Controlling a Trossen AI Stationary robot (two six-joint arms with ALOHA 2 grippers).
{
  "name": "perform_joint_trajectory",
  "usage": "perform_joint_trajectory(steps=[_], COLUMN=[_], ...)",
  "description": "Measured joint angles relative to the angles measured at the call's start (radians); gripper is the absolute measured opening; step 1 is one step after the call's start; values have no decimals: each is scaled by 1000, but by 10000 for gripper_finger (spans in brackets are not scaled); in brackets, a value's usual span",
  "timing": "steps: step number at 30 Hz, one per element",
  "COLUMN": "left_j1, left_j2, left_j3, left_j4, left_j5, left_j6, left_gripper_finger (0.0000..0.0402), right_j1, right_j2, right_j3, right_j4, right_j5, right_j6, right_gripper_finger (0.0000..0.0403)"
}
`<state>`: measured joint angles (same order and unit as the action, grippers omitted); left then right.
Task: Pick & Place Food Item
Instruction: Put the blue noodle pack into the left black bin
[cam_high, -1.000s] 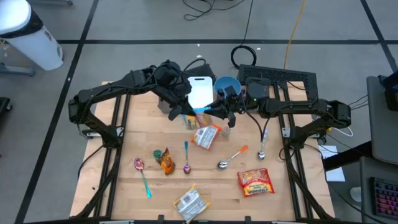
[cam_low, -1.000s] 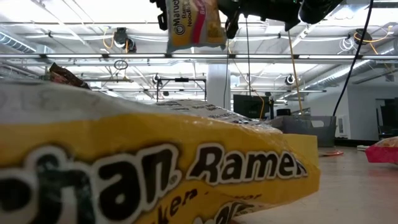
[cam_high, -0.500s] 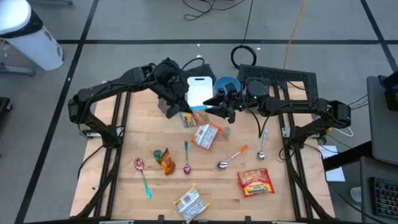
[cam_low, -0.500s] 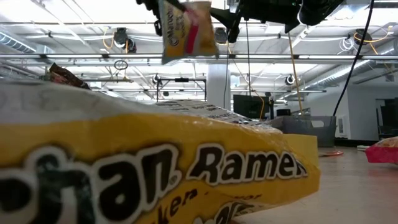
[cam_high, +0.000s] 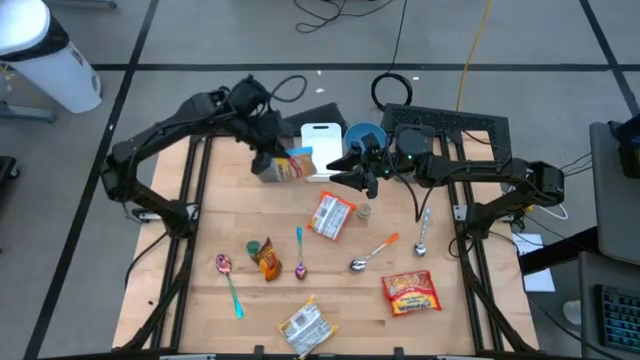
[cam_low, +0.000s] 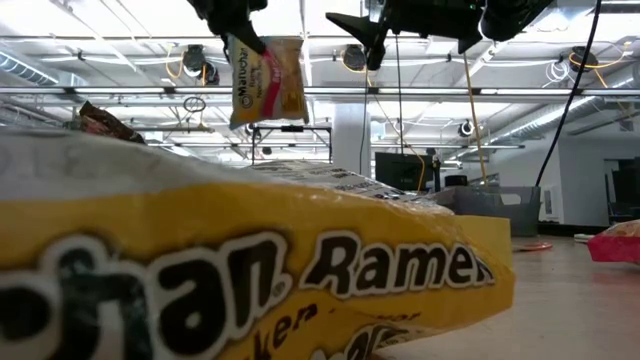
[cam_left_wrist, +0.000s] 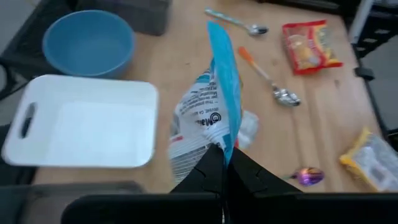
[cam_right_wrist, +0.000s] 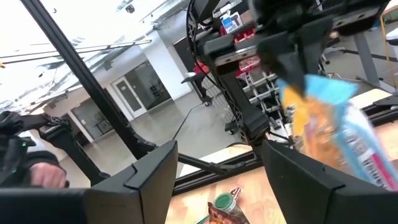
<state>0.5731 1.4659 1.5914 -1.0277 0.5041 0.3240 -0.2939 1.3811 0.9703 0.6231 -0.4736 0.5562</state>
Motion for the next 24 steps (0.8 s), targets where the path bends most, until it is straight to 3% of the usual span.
perform_joint_trajectory(steps=[10, 18, 24], left_j1=[202, 383, 459], left_j2=[-6, -1, 48], left_j3=[0, 0, 0], left_j4=[-52, -52, -52], left_j5=[6, 116, 153], left_j6=[155, 229, 271], left_gripper_finger=[1, 1, 1], right_j1=[0, -1, -9], right_j2=[0, 0, 0], right_j3=[-1, 0, 0], right_j4=[-37, -80, -83], right_j5=[1, 60, 62], right_j6=[1, -17, -22], right_gripper_finger=[226, 226, 222])
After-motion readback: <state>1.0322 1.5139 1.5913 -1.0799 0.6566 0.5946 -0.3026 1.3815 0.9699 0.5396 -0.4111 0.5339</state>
